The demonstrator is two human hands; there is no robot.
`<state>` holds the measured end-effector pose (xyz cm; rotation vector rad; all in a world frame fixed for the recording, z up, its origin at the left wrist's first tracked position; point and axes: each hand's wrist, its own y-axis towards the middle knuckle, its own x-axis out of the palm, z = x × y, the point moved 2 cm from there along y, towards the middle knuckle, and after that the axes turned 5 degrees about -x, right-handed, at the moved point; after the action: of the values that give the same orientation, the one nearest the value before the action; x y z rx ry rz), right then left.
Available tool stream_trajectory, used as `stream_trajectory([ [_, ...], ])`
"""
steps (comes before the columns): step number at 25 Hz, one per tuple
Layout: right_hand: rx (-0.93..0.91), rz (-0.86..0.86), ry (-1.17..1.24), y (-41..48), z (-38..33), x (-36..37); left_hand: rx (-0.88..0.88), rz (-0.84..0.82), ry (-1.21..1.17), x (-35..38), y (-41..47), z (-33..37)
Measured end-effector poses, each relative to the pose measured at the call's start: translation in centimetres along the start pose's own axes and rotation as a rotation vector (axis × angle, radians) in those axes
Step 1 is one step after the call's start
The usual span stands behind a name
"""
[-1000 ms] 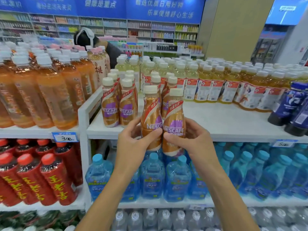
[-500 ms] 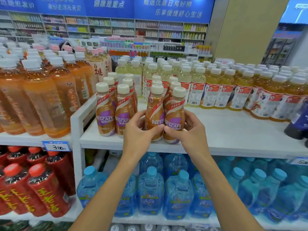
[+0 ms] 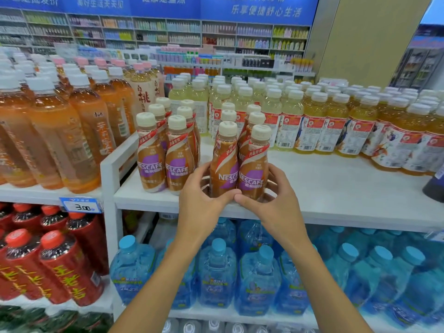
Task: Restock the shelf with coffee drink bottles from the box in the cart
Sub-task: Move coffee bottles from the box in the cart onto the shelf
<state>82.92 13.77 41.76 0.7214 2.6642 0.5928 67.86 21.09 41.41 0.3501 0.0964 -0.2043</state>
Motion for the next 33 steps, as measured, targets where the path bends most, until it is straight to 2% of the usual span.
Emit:
stream_trajectory([
  [4,-0.011,0.054,-0.112,-0.1,0.3,-0.2,0.027,0.073,0.146,0.3,0.1,-0.4],
  [6,0.009,0.044,-0.096,0.1,0.5,-0.5,0.021,0.044,0.163,0.4,0.2,-0.6],
  [10,0.033,0.034,-0.034,0.2,0.8,-1.2,-0.064,-0.076,0.035,0.4,0.3,-0.8],
  [14,0.038,0.022,-0.041,0.2,1.1,-1.3,-0.081,-0.13,0.043,0.3,0.4,-1.0],
  [19,0.028,0.046,-0.038,-0.2,1.1,-1.2,-0.012,0.061,0.115,0.6,-0.3,-0.5],
  [25,0.045,0.119,-0.045,-0.3,0.8,-0.2,0.028,0.178,0.143,0.9,-0.8,-0.3],
  [33,0.056,0.133,-0.089,-0.1,0.9,0.3,0.041,0.223,0.163,1.4,-0.8,-0.4],
])
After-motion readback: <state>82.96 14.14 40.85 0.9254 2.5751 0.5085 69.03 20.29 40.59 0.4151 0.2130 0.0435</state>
